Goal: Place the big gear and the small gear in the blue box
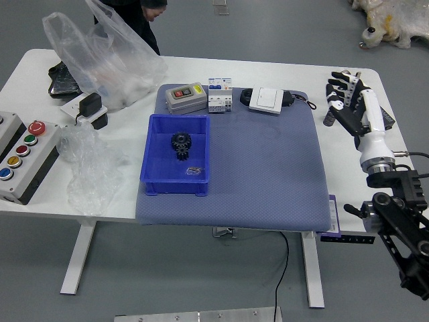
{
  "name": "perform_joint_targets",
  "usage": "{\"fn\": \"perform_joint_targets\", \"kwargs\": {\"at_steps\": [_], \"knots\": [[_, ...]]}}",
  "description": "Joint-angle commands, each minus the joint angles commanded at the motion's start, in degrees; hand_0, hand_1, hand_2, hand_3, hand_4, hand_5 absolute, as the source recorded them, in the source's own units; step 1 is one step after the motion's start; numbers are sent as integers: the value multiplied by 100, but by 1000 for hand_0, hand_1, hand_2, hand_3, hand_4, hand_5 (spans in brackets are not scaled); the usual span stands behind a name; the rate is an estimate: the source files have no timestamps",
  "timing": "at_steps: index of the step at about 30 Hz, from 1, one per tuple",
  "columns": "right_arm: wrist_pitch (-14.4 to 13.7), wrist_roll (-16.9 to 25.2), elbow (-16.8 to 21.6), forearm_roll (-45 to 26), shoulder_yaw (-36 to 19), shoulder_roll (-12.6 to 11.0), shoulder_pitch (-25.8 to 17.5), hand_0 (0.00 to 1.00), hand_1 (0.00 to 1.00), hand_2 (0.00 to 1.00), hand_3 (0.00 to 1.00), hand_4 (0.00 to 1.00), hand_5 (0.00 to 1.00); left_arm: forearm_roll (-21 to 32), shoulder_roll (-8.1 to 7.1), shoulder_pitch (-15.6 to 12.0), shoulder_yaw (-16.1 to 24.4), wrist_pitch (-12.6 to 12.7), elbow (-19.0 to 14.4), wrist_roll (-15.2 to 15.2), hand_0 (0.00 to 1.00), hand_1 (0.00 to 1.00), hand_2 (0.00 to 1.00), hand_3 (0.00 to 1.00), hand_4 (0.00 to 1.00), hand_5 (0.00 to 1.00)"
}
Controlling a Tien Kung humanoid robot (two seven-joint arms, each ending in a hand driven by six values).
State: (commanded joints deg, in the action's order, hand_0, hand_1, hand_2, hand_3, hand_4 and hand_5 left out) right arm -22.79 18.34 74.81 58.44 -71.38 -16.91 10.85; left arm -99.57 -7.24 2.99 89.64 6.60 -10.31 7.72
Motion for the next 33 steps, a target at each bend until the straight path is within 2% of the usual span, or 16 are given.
{"fn": "perform_joint_targets", "kwargs": {"at_steps": [1,6,7,12,19,27,30,31,33], "knots": [[41,64,-29,-168,-138,16,-76,727,703,721,684,673,447,-2,-3,4,-6,-1,0,-4,618,475,495,655,700,350],[190,267,-57,-901,-715,47,-190,727,703,721,684,673,447,-15,-22,38,-41,-11,0,-26,618,475,495,655,700,350],[207,290,-52,-1044,-795,50,-186,728,700,713,677,688,476,-13,-28,49,-56,-15,0,-35,618,476,495,654,700,347],[239,336,-55,-1515,-929,68,-233,728,700,713,677,688,476,-6,-57,65,-136,-28,0,-65,618,476,495,654,700,347],[228,325,-31,-1521,-1044,68,-300,717,693,707,676,671,428,-27,-100,57,-78,-44,0,-82,618,473,495,652,695,331],[192,288,-46,-1519,-1230,50,-412,705,673,706,676,676,427,-115,-74,87,10,-82,0,-65,618,467,495,650,692,327],[156,267,6,-1487,-1265,67,-436,705,673,706,676,676,427,4,-87,74,2,-42,0,-167,618,467,495,650,692,327],[147,256,30,-1457,-1273,74,-429,659,620,671,666,687,450,36,-96,77,-3,-32,0,-197,617,466,494,647,693,327],[134,236,65,-1411,-1286,80,-403,659,620,671,666,687,450,51,-108,100,-12,-31,0,-223,617,466,494,647,693,327]]}}
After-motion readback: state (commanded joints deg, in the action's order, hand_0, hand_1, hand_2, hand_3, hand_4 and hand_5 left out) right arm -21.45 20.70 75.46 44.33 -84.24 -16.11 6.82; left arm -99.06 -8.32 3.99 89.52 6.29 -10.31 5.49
